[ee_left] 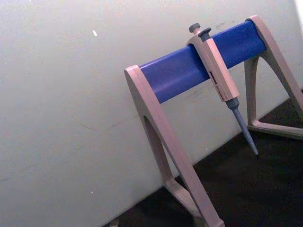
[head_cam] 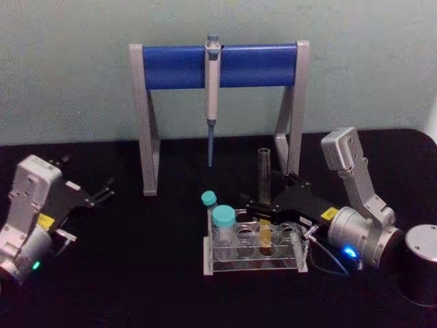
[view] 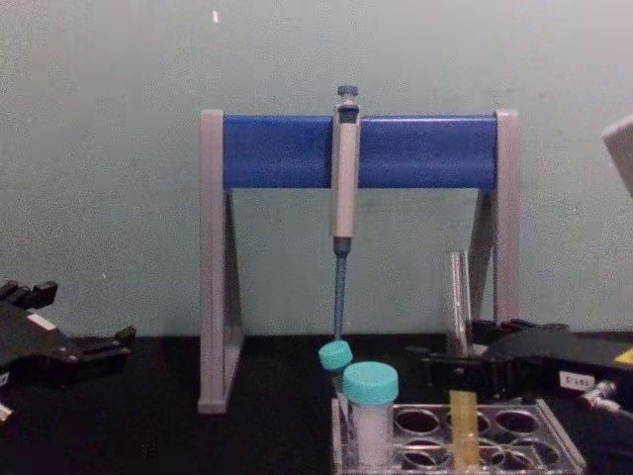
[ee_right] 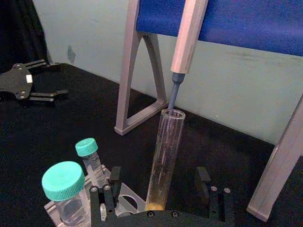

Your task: Pick up the test tube from the test tube rack, shake it, then place it back into the test tube rack.

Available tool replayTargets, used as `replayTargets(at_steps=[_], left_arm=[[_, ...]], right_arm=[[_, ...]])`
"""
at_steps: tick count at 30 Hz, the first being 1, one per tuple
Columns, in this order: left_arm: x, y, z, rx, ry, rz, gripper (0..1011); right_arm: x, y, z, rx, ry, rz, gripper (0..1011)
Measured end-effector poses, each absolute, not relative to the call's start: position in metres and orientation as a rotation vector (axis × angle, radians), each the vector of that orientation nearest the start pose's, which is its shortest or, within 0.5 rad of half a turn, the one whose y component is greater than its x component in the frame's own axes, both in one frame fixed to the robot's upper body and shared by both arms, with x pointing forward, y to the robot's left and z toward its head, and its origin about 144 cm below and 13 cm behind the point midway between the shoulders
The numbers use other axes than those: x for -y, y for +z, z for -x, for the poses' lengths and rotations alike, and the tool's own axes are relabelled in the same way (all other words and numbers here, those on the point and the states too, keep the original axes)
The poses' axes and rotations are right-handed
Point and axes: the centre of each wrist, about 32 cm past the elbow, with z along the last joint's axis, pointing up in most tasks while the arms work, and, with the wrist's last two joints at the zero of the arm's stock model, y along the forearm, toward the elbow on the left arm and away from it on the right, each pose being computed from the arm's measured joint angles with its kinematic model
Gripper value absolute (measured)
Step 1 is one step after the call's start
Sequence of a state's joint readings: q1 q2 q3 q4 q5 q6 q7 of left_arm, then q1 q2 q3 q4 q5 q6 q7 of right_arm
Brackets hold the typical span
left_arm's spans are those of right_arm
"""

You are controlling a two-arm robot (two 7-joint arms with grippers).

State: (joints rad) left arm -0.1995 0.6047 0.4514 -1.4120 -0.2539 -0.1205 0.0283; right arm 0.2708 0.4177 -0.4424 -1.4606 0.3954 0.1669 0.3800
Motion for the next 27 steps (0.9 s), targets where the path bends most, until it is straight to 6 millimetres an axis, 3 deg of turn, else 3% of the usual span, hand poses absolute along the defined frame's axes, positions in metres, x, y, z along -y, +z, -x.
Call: replayTargets(at_steps=[15,27], left_arm=[[-0.3097,1.1398,-0.4886,0.285,1.248,-0.304,1010],[-0.3097,1.1398,-0.4886,0.285,1.248,-0.304,1010]], right_arm=[[0.2362,1.1703,-0.5106,-0.072,-0.843,0.204,978],[0.2363,1.1703,-0.5103,-0.073,-0.844,0.204,635]])
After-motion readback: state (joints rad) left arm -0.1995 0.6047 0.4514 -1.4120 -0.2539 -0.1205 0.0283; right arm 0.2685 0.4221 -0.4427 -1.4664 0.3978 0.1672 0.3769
